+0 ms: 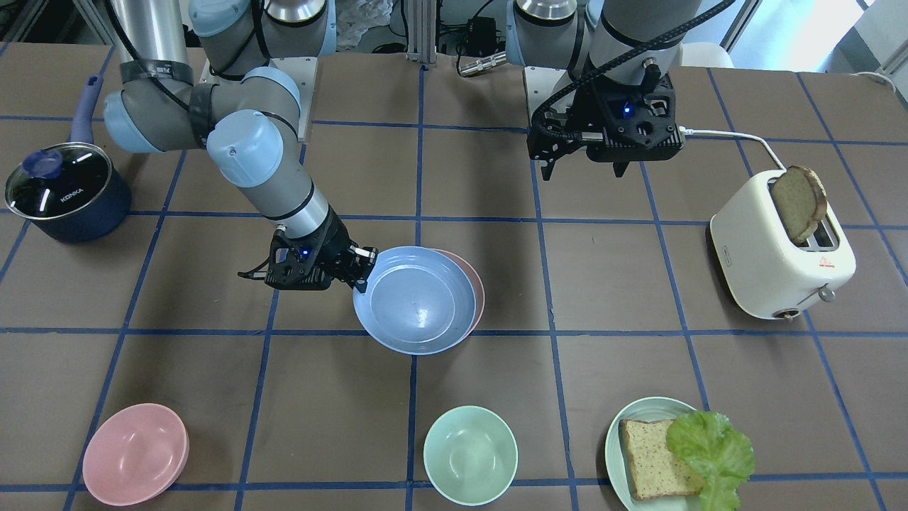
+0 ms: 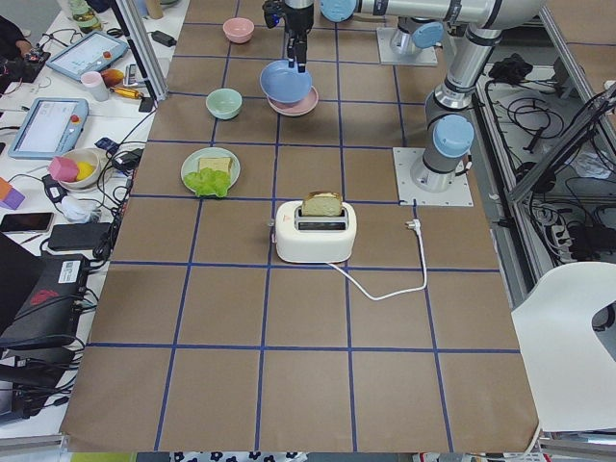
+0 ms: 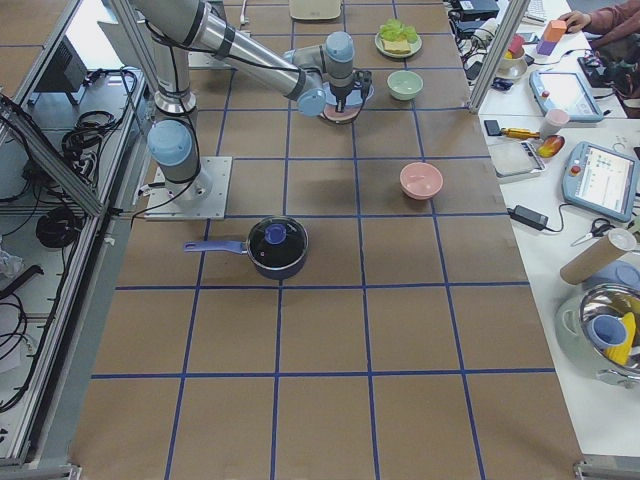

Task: Stack three plates with pink and blue
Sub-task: 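Carry the blue plate with the right gripper onto the pink plate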

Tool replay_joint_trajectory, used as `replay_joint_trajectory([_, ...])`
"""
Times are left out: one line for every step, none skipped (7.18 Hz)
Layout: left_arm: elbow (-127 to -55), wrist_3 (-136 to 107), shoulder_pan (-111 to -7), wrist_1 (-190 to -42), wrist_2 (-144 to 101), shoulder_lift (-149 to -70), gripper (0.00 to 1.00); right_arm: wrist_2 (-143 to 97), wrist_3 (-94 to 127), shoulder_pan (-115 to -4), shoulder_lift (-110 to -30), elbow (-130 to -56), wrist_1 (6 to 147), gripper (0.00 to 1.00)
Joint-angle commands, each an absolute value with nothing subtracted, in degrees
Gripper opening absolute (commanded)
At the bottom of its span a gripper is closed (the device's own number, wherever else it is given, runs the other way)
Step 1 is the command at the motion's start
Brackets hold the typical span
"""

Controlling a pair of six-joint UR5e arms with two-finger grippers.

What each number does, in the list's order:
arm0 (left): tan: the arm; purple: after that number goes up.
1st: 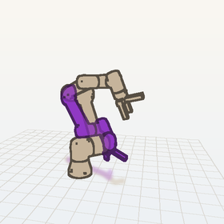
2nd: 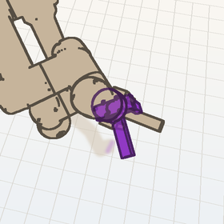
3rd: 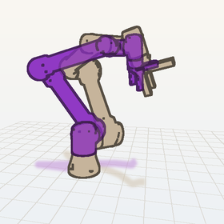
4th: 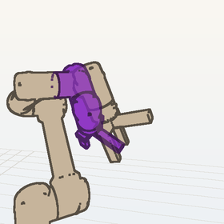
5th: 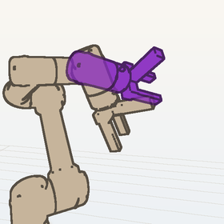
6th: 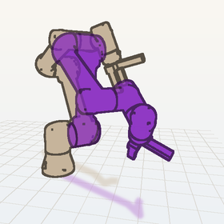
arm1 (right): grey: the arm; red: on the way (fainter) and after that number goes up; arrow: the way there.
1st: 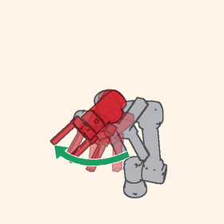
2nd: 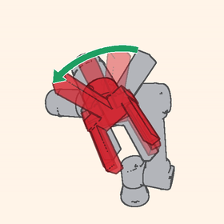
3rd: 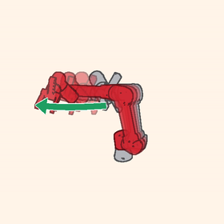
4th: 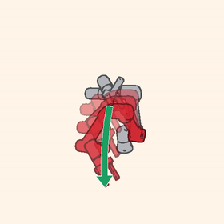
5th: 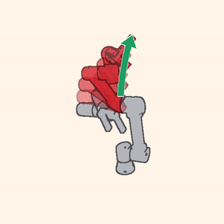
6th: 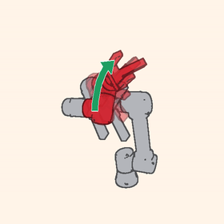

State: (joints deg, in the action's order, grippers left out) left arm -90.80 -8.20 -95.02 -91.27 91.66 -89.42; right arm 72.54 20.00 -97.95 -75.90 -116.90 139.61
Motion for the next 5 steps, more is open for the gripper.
replay_joint_trajectory([-91.1,-8.3,-95.0,-91.0,91.8,-89.3,1.00,72.6,24.9,-100.7,-75.3,-118.2,141.9,0.00])
replay_joint_trajectory([-91.1,-8.4,-95.0,-91.0,91.8,-89.3,1.00,72.5,25.0,-101.1,-75.4,-118.3,141.8,0.00])
replay_joint_trajectory([-90.9,-8.6,-94.9,-91.0,91.7,-89.3,1.00,72.6,24.9,-101.1,-75.2,-118.3,141.9,0.00])
replay_joint_trajectory([-90.8,-8.6,-94.9,-91.0,91.8,-89.3,1.00,72.9,23.8,-100.8,-75.1,-118.0,141.9,0.22])
replay_joint_trajectory([-90.8,-8.6,-94.9,-91.0,91.7,-89.3,1.00,73.4,23.8,-100.5,-74.9,-118.0,141.9,0.46])
